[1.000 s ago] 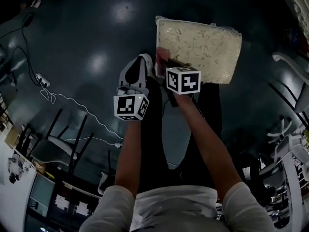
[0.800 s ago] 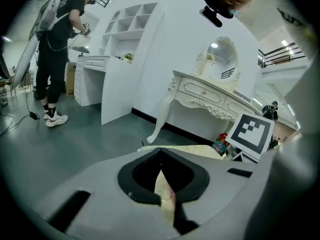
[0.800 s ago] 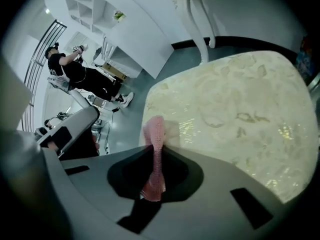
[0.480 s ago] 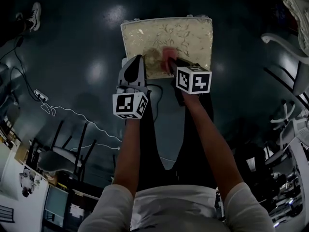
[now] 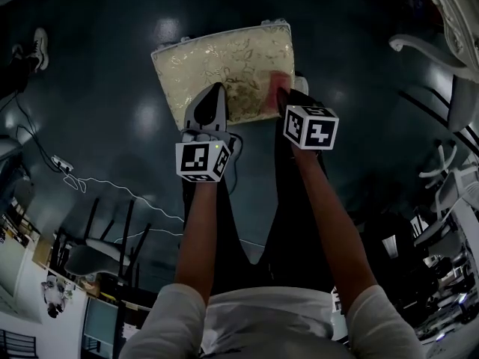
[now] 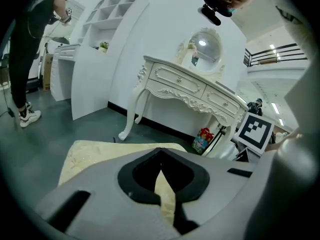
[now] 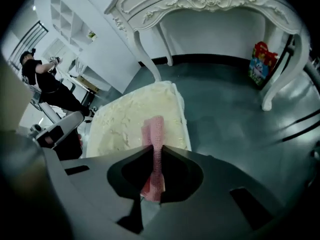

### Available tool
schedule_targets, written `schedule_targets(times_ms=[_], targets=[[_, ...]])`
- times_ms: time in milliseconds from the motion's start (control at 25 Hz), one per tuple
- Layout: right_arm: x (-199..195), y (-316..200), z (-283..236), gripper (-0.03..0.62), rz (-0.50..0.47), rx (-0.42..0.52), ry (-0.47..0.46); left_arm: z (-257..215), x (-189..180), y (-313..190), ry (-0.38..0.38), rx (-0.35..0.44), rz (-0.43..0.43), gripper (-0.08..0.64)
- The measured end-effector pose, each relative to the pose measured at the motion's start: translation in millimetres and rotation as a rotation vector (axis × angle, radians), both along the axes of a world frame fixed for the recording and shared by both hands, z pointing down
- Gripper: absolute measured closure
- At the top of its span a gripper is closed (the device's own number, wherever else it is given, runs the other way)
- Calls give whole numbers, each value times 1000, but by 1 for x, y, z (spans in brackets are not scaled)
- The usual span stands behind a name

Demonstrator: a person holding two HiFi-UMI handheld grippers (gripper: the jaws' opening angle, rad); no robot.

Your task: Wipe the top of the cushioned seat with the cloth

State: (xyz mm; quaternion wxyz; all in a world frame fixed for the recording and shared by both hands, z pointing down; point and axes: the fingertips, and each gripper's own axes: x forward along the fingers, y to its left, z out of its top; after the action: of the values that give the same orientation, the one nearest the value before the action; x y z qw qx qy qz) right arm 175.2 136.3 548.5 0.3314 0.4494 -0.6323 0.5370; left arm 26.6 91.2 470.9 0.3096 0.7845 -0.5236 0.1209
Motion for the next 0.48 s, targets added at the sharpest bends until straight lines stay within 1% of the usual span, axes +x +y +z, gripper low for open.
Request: schedule_targets(times_ms=[160, 200, 360, 480], targets=[[32, -5, 2, 565, -37, 14, 183, 3, 15, -5, -1, -1, 15, 549], [38, -6, 5, 565, -39, 16, 205, 3, 17, -5, -1, -2, 17, 548], [49, -9, 19, 566, -24, 20, 170, 3, 19, -7, -1, -3, 20, 549], [60, -8, 40, 566, -11, -10, 163, 6, 21, -7, 0, -9, 16, 549]])
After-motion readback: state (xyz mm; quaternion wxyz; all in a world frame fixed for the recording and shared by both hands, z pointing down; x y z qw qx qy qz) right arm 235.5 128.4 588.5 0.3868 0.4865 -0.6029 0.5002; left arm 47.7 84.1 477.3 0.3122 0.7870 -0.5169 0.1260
